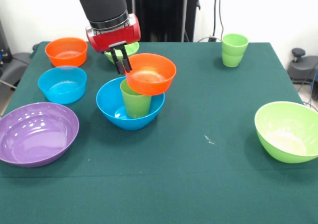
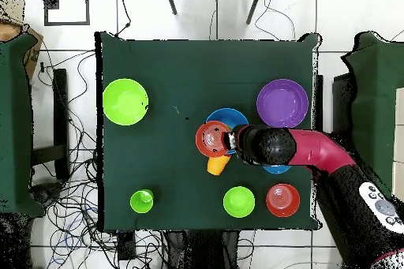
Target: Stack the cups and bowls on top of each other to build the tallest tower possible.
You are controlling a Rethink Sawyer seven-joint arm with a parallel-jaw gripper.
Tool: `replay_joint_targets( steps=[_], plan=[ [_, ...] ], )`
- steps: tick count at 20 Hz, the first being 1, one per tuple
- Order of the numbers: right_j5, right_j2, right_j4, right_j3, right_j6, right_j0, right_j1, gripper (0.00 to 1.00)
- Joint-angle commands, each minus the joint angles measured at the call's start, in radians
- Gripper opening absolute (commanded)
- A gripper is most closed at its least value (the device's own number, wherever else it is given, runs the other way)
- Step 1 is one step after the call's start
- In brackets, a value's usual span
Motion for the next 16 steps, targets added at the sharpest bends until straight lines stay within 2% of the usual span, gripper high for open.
replay_joint_targets(
  steps=[1, 11, 16],
  plan=[
    [-0.046, -0.010, -0.065, -0.032, -0.018, 0.030, 0.046, 0.00],
    [-0.066, -0.036, -0.098, -0.045, -0.009, 0.048, 0.065, 0.00],
    [-0.037, -0.022, -0.094, -0.042, -0.050, 0.027, 0.061, 0.00]
  ],
)
